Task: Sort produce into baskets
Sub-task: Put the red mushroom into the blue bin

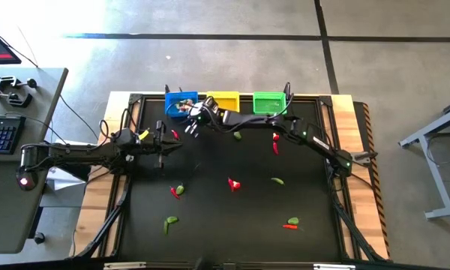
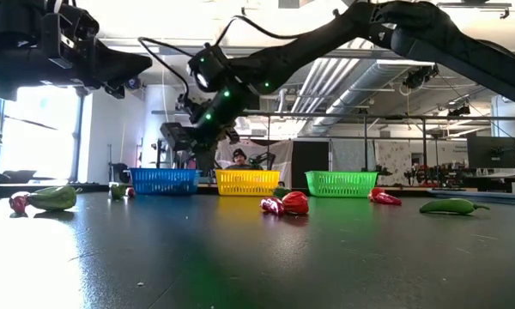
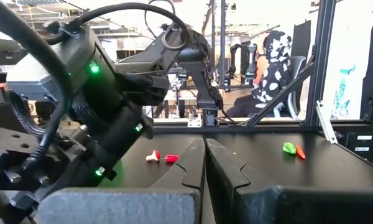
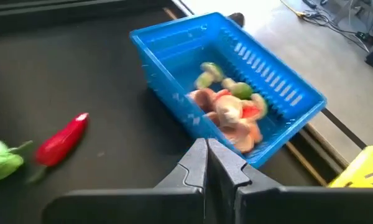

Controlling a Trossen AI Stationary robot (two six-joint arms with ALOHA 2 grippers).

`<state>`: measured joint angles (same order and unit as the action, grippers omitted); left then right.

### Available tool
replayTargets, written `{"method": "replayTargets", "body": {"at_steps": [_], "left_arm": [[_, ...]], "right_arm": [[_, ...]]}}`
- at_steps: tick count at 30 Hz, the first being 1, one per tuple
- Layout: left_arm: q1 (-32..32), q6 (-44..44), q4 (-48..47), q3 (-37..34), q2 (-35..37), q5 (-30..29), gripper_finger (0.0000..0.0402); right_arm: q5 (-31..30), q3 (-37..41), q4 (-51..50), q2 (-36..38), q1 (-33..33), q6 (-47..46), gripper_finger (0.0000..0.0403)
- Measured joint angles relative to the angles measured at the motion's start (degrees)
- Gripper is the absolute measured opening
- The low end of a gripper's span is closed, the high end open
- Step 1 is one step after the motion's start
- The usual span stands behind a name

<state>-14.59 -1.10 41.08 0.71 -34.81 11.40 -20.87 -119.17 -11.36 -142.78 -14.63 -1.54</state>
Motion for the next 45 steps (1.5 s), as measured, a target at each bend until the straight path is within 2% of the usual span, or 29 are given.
{"method": "replayTargets", "body": {"at_steps": [15, 20, 24, 27, 35, 40, 45], "left_arm": [[0.02, -0.55, -0.07, 0.0, 0.0, 0.42, 0.0], [0.02, -0.59, -0.07, 0.0, 0.0, 0.5, 0.0], [0.02, -0.6, -0.13, 0.0, 0.0, 0.56, 0.0], [0.02, -0.61, -0.02, 0.0, 0.0, 0.55, 0.0], [0.02, -0.61, -0.1, 0.0, 0.0, 0.5, 0.0], [0.02, -0.61, -0.49, 0.0, 0.0, 0.5, 0.0], [0.02, -0.59, -1.01, 0.0, -0.04, 0.46, 0.0]], "right_arm": [[-0.08, 0.0, -5.32, 0.06, 0.95, -1.19, 0.0], [1.67, 6.17, -2.17, 0.8, 1.32, -2.67, 0.0], [1.92, 14.54, 4.21, 3.94, 2.99, -3.04, 0.0], [1.33, 23.26, 8.4, 10.51, 4.27, -4.47, 0.0], [-1.66, 57.69, 26.24, 33.72, 4.04, -13.13, 0.0], [-5.77, 73.94, 25.37, 47.55, 5.45, -20.79, 0.0], [-7.8, 83.68, 17.47, 60.09, 7.52, -30.12, 0.0]]}}
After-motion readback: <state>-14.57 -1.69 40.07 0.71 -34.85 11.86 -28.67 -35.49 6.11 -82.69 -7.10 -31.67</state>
